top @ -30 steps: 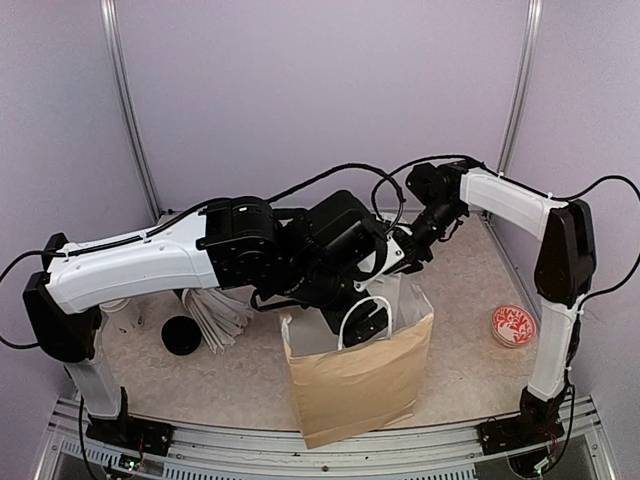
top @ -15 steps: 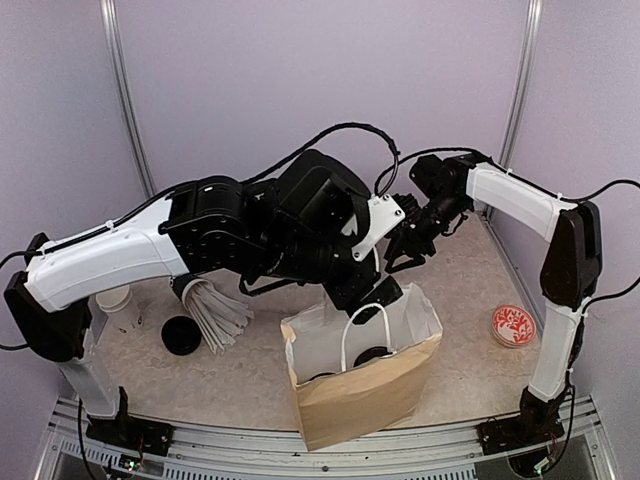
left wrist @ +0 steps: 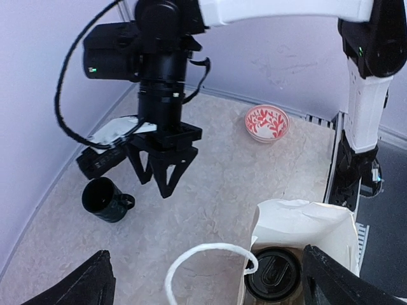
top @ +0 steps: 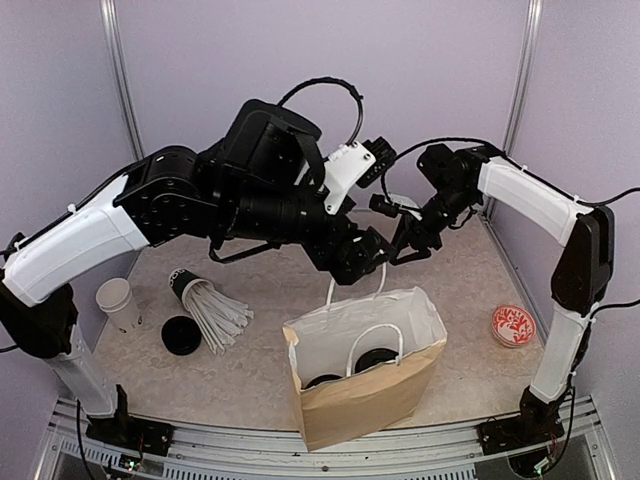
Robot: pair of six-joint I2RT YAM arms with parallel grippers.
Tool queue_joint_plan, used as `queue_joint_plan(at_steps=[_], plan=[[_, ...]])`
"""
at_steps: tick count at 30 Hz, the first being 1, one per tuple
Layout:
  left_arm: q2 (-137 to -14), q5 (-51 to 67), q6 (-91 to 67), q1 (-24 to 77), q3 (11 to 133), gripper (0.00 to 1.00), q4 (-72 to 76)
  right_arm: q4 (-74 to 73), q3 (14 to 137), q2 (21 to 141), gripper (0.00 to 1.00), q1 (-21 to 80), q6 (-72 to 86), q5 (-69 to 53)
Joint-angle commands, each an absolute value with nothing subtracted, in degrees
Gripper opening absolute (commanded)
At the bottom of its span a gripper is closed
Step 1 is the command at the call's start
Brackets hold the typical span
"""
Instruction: Pack the takeout coffee
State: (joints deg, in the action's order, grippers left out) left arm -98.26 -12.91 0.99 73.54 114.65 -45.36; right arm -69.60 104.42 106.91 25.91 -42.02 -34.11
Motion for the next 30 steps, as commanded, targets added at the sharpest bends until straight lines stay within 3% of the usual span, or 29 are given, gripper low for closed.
queue_joint_plan(at_steps=[1, 9, 10, 13, 16, 30], plan=[[-91.5, -14.9, -2.9, 68.6, 111.7, 0.99, -41.6, -68.6, 107.6, 101.6, 0.49, 23.7, -38.9, -31.5], [-81.1, -26.2, -5.8, 53.0, 95.7, 0.99, -30.1, -46.0, 99.9, 86.8, 0.49, 14.0, -26.8, -30.3], [-80.3, -26.8, -6.6, 51.1, 94.5, 0.99, -28.5, -42.7, 97.9, 85.0, 0.54, 13.1, -25.2, -28.7], [-78.3, -28.2, -9.6, 46.0, 90.1, 0.99, -23.1, -34.6, 93.9, 81.8, 0.86, 11.6, -18.4, -17.0], [-76.6, -30.0, -12.2, 42.5, 85.6, 0.99, -18.2, -29.2, 90.2, 79.8, 0.99, 11.3, -14.7, -7.9], [-79.0, -36.6, -0.8, 40.9, 81.2, 0.99, -12.1, -24.1, 83.1, 75.5, 0.99, 11.2, -13.8, -7.0]])
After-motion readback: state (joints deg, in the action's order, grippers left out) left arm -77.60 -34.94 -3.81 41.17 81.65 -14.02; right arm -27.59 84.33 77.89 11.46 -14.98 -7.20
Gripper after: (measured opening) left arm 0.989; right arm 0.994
